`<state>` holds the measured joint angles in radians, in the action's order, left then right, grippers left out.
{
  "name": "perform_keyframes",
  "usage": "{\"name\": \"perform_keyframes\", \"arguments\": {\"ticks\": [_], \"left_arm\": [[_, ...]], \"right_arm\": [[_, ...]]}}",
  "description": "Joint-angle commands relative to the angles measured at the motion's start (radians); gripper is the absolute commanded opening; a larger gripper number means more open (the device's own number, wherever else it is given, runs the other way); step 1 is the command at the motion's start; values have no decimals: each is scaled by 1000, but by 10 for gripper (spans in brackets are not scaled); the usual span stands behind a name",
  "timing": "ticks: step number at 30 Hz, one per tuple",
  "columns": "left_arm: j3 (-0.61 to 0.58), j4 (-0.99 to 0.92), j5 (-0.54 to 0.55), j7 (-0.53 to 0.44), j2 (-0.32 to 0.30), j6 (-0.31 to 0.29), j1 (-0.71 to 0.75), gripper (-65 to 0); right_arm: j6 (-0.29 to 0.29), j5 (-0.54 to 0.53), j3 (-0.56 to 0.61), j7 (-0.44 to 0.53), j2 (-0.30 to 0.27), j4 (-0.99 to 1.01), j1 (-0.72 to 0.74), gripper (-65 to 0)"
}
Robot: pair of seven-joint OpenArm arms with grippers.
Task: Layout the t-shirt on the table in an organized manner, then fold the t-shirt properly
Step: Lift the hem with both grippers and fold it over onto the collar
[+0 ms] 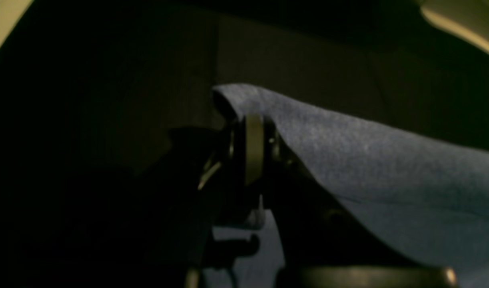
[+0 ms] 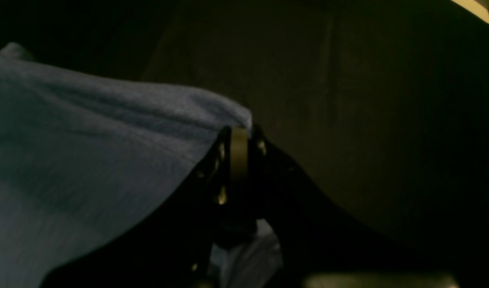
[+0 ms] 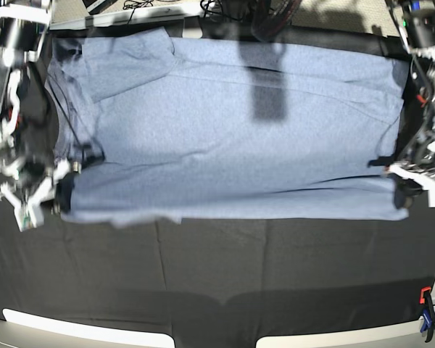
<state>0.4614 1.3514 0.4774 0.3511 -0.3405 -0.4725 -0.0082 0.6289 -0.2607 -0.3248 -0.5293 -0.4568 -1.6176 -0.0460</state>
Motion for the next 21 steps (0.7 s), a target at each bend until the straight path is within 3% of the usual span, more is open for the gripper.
{"name": "perform_keyframes", "arguments": {"ticks": [1, 10, 13, 21], "left_arm": [[14, 32, 21, -16, -8, -1, -1, -650], [24, 167, 22, 14, -6, 0, 158, -650], [24, 205, 22, 43, -5, 0, 201, -650], [24, 214, -10, 46, -3, 0, 261, -650]], "right_arm": [[-4, -13, -15, 23, -18, -43, -9, -650], [-3, -16, -147, 11, 63, -241, -212, -650], [3, -62, -163, -5, 66, -267, -278, -650], [1, -61, -167, -41, 67, -268, -397, -650]]}}
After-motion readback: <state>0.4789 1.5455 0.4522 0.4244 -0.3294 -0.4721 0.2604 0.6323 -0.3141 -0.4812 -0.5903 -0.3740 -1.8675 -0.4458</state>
